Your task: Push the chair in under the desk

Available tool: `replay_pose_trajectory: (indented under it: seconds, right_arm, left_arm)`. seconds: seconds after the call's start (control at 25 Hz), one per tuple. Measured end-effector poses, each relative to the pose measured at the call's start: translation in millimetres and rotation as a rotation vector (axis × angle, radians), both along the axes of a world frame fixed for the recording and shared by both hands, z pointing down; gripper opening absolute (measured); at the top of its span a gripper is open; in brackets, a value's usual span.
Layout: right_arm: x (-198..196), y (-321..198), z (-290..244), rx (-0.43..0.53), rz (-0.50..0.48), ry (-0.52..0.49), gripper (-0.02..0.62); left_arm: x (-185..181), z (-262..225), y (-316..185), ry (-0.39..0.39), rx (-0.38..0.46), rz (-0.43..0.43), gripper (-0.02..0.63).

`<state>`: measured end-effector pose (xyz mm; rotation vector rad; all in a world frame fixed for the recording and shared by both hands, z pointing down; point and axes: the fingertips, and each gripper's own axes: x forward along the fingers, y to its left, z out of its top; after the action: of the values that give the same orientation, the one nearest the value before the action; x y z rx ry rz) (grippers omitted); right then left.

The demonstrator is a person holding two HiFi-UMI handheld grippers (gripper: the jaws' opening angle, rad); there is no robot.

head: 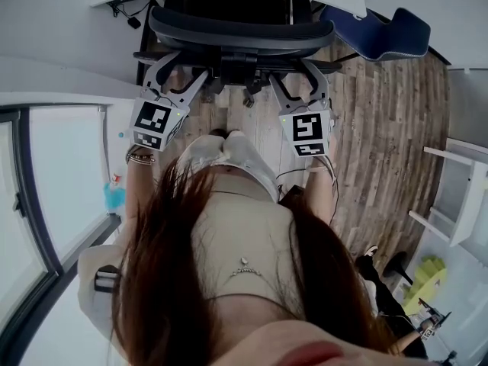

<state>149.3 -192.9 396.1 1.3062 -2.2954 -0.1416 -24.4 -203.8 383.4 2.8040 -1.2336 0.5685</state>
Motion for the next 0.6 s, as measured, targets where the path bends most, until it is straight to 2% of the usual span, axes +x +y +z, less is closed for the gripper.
replay_pose_trajectory:
  seconds: [0.6]
  right_arm:
    - [-7.4,-26.2,-1.7,0.014,0.026,-0.006,0.267]
  left_arm:
    - [-6.1,-2.0,-32.6,0.000,0.018,0.000,0.239]
